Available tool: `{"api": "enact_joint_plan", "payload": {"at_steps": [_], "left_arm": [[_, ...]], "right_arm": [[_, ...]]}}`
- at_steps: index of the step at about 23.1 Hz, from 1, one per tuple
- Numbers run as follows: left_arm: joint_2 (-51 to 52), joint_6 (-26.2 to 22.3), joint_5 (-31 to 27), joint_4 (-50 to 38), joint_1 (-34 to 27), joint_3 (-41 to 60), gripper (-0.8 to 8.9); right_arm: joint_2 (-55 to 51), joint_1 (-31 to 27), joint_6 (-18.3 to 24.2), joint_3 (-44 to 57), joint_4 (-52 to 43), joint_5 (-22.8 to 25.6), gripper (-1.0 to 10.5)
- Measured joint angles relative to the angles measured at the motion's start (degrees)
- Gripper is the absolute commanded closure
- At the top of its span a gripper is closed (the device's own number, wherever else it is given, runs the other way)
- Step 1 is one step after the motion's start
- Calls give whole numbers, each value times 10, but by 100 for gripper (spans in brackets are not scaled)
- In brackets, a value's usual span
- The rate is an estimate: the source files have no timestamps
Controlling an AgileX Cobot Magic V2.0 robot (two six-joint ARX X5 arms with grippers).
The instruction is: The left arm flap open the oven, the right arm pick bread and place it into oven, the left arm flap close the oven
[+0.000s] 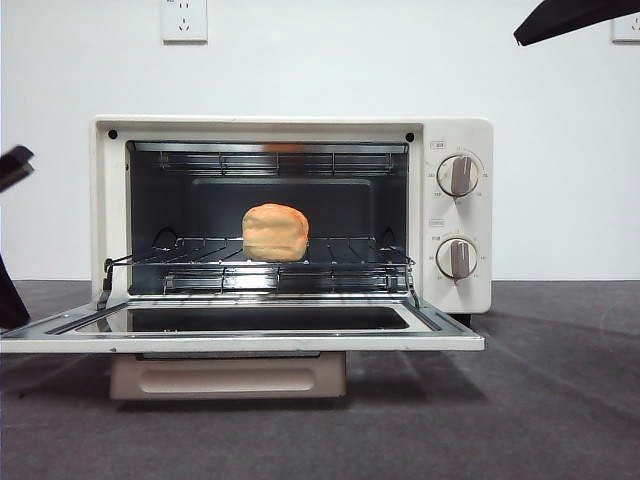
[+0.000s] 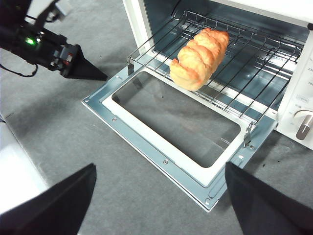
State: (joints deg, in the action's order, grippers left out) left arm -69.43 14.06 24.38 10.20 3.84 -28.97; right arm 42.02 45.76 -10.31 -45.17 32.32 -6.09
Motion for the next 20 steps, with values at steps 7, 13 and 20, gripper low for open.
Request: {"api": "enact_joint_plan", "payload": {"at_steps": [7,13,20], "left_arm": [[-62,-9,22,-16,0,0,805],[-77,-14,61,-20,-1,0,805],[-79,-15,116,-17,-8,3,805]], "right_arm": [[0,0,0,0,0,0,528],[0,0,0,0,0,0,528],[0,0,0,0,0,0,528]]}}
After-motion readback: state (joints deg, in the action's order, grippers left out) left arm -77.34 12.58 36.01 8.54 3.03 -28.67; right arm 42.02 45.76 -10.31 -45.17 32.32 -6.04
